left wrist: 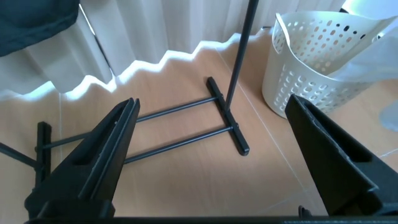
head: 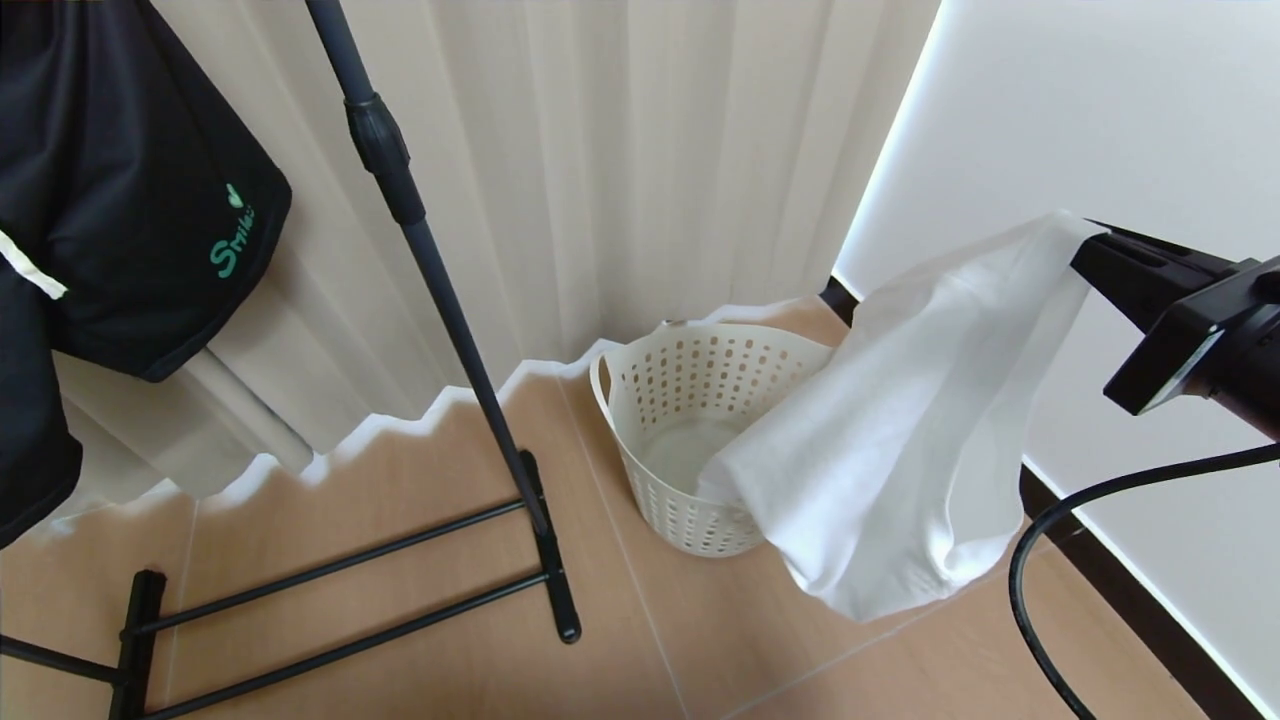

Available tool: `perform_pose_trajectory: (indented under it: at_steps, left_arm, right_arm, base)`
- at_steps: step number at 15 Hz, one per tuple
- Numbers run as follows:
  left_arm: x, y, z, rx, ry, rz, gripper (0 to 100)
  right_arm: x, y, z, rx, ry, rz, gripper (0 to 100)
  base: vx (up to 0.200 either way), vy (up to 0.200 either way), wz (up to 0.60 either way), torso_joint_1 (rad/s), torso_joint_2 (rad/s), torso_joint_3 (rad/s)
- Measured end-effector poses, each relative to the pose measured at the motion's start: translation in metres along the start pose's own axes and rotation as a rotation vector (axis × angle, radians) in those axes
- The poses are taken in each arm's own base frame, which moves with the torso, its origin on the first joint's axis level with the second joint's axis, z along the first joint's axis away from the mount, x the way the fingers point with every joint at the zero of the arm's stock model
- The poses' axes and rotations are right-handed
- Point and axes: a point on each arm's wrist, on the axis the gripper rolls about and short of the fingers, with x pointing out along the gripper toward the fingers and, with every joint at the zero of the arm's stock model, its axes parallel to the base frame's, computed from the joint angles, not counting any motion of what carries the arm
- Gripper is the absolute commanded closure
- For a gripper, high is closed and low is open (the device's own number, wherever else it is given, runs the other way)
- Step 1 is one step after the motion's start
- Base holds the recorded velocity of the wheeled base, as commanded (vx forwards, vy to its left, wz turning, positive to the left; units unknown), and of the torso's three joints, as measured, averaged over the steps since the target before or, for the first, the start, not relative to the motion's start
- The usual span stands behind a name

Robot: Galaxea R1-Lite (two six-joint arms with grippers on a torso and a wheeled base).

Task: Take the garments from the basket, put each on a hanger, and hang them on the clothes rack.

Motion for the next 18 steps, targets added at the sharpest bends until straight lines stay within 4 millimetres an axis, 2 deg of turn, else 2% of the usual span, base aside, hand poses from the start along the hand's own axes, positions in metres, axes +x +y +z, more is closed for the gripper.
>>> perform_pose_trajectory:
  at_steps: [3, 8, 18]
  left_arm:
    - [0.0000, 0.0000, -0.0002, 0.000, 0.001, 0.000, 0]
    - [-0.0001, 0.0000, -0.0001, 0.000, -0.001, 0.000, 0]
    - [-0.0001, 0.0000, 0.0000, 0.000, -0.001, 0.000, 0]
  right_arm:
    - [-0.0014, -0.0007, -0.0061, -0.007, 0.023, 0.005, 100]
    - [-0.0016, -0.0009, -0.0069, -0.008, 0.023, 0.005, 100]
    - [-0.0018, -0.0009, -0.0072, -0.009, 0.024, 0.005, 100]
  base:
    - [0.000, 0.000, 0.00, 0.004, -0.08, 0.116]
    - [0.000, 0.000, 0.00, 0.017, -0.38, -0.162]
    - [0.000, 0.000, 0.00, 0.109, -0.46, -0.326]
